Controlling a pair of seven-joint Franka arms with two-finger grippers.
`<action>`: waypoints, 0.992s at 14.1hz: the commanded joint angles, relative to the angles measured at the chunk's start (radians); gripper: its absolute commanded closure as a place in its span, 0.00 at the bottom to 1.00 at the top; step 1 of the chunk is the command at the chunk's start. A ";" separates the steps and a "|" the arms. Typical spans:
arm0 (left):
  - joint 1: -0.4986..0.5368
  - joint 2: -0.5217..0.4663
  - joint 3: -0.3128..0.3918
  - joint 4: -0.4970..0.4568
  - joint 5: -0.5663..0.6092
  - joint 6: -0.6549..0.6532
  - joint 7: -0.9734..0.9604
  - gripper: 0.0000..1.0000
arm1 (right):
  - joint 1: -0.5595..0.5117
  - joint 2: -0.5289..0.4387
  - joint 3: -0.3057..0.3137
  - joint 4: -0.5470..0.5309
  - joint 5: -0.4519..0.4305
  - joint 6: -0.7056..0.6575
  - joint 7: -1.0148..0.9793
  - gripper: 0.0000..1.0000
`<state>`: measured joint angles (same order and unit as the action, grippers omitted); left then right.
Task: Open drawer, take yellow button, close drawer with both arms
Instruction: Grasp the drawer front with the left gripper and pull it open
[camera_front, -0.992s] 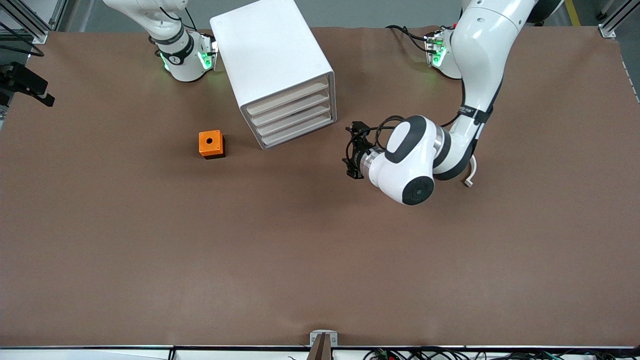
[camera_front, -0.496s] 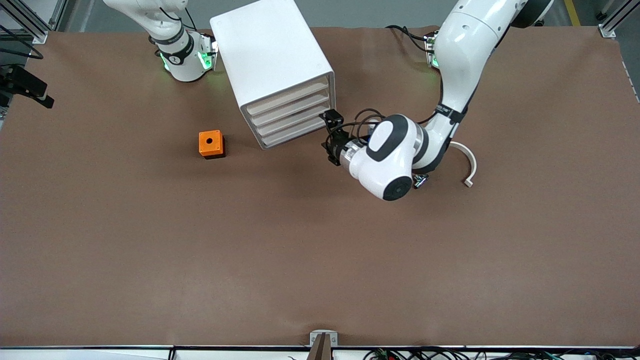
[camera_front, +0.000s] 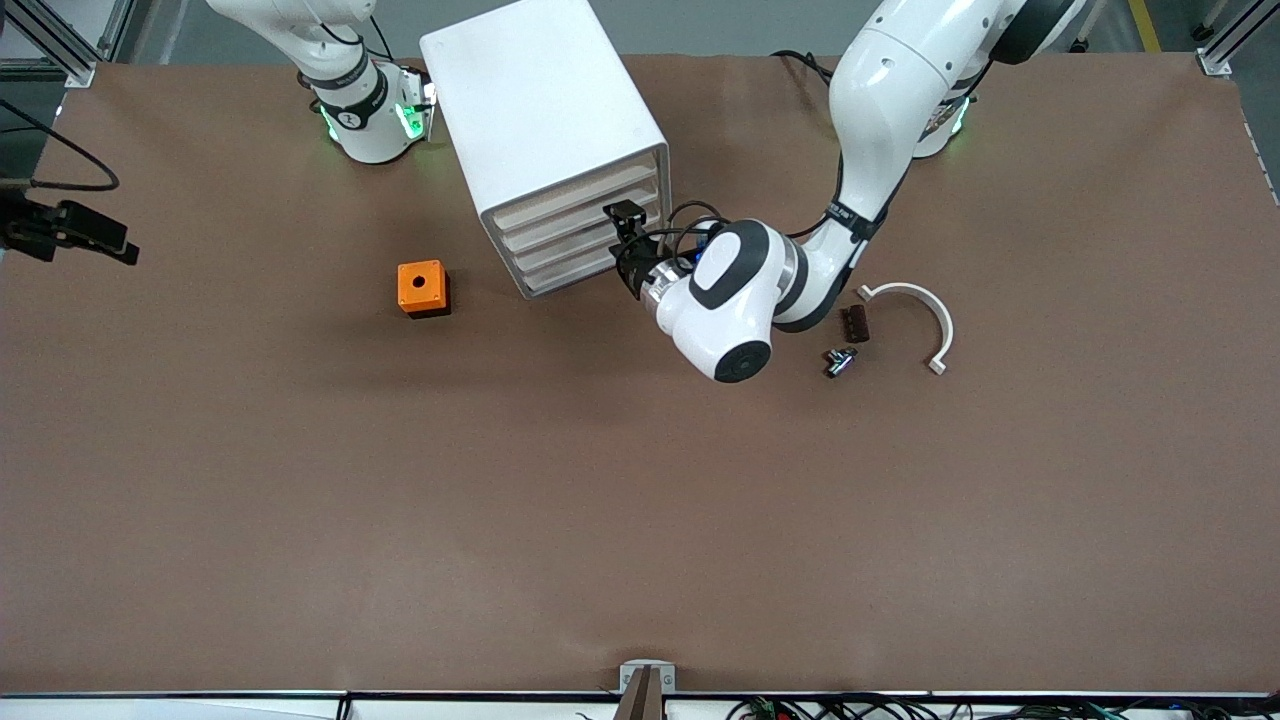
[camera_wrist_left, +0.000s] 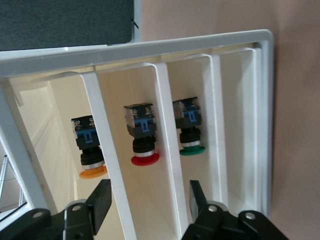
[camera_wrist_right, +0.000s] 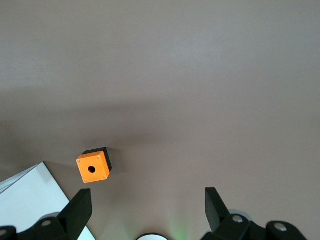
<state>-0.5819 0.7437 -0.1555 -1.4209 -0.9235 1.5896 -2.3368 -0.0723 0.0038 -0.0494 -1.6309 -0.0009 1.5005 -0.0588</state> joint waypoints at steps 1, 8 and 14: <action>-0.013 0.011 0.004 0.017 -0.023 -0.051 -0.059 0.32 | -0.030 0.059 0.016 0.054 -0.013 -0.014 0.000 0.00; -0.029 0.022 0.002 0.016 -0.066 -0.105 -0.130 0.51 | -0.029 0.068 0.016 0.057 -0.022 -0.013 0.014 0.00; -0.032 0.016 0.004 0.019 -0.072 -0.137 -0.131 1.00 | -0.023 0.068 0.017 0.051 -0.002 -0.020 0.135 0.00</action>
<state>-0.6258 0.7601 -0.1554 -1.4187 -0.9838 1.4884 -2.4527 -0.0843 0.0630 -0.0478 -1.5961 -0.0060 1.4980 0.0036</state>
